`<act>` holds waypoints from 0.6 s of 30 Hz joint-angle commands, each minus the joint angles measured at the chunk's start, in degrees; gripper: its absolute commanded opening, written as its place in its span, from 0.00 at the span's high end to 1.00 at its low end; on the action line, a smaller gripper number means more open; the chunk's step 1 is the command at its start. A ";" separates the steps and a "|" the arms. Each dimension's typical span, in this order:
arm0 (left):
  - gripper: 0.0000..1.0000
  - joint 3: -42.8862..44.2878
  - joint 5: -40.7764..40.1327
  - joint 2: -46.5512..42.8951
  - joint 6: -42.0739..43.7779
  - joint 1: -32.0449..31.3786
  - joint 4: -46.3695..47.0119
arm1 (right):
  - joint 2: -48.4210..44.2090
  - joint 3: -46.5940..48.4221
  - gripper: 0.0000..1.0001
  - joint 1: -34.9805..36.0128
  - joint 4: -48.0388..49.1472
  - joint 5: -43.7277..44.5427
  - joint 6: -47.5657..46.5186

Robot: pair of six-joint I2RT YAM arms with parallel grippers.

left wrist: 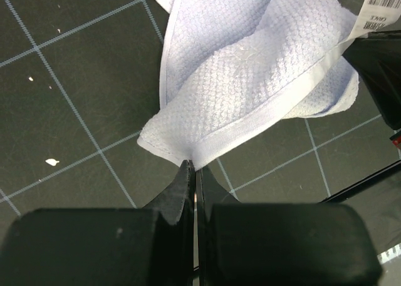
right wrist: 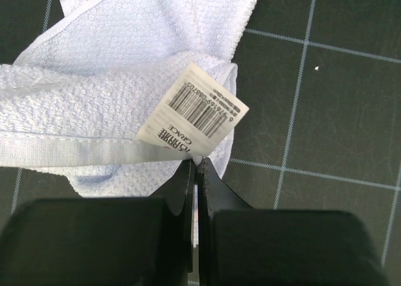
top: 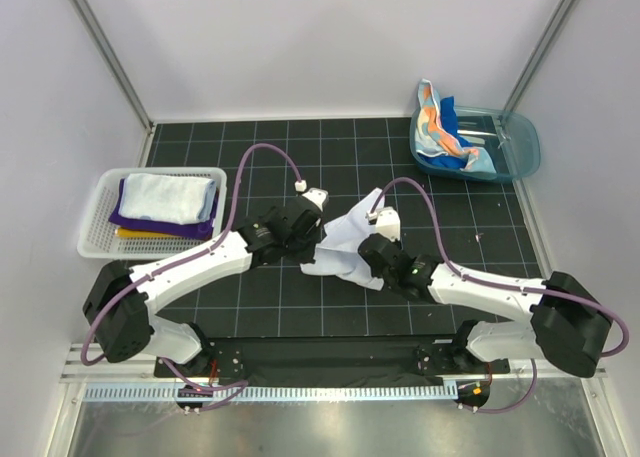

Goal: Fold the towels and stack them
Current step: Flatten out the crumpled towel

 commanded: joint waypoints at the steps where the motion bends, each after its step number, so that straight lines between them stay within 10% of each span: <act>1: 1.00 2.96 -1.27 -2.99 1.46 0.27 -1.07 | -3.19 3.94 0.99 0.20 -2.27 3.64 -0.93; 18: 1.00 25.97 0.21 -15.65 11.56 0.18 -15.93 | -18.92 31.54 0.99 0.20 -16.36 -10.85 -15.78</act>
